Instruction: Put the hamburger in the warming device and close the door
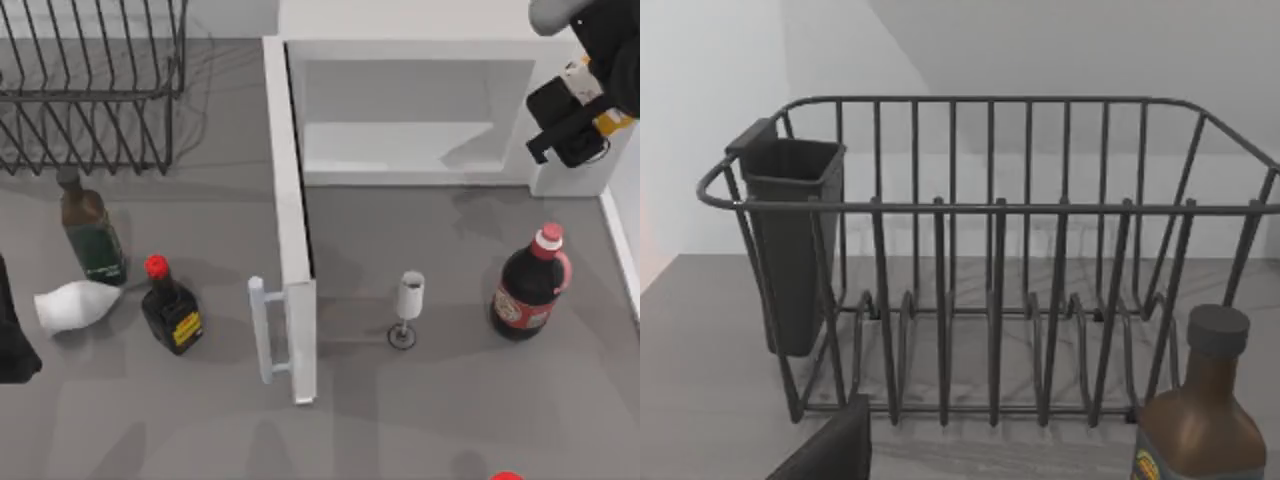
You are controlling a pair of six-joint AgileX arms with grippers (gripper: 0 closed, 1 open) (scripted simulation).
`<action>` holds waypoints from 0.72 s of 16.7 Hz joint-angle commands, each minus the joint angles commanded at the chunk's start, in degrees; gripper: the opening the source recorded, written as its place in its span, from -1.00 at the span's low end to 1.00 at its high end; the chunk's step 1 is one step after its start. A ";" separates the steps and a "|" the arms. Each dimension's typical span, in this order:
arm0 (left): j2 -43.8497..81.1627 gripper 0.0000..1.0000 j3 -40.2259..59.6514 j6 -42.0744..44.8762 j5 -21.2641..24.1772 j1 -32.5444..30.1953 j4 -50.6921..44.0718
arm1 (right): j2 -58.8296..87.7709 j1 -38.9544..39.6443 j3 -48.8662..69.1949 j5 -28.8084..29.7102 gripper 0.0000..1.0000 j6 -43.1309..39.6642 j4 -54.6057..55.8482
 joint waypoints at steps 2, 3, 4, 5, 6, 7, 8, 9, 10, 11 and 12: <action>0.00 1.00 0.00 0.00 0.00 0.00 0.00 | 7.54 1.24 2.27 4.94 -1.00 3.26 11.25; 0.00 1.00 0.00 0.00 0.00 0.00 0.00 | 11.77 1.93 2.99 7.10 -1.00 5.01 17.14; 0.00 1.00 0.00 0.00 0.00 0.00 0.00 | 15.96 2.61 3.45 9.01 -1.00 6.87 22.99; 0.00 1.00 0.00 0.00 0.00 0.00 0.00 | 19.97 3.31 3.70 10.68 -1.00 8.86 28.68; 0.00 1.00 0.00 0.00 0.00 0.00 0.00 | 23.89 4.06 3.80 12.09 -1.00 10.98 34.18; 0.00 1.00 0.00 0.00 0.00 0.00 0.00 | 27.73 4.90 3.78 13.25 -1.00 13.23 39.55; 0.00 1.00 0.00 0.00 0.00 0.00 0.00 | 31.36 5.81 3.74 14.10 -1.00 15.57 44.70; 0.00 1.00 0.00 0.00 0.00 0.00 0.00 | 34.73 6.77 3.74 14.62 -1.00 17.98 49.47; 0.00 1.00 0.00 0.00 0.00 0.00 0.00 | 37.87 7.72 3.78 14.82 -1.00 20.39 53.71; 0.00 1.00 0.00 0.00 0.00 0.00 0.00 | 40.70 8.62 3.84 14.81 -1.00 22.72 57.37; 0.00 1.00 0.00 0.00 0.00 0.00 0.00 | 43.13 9.47 3.91 14.65 -1.00 24.96 60.42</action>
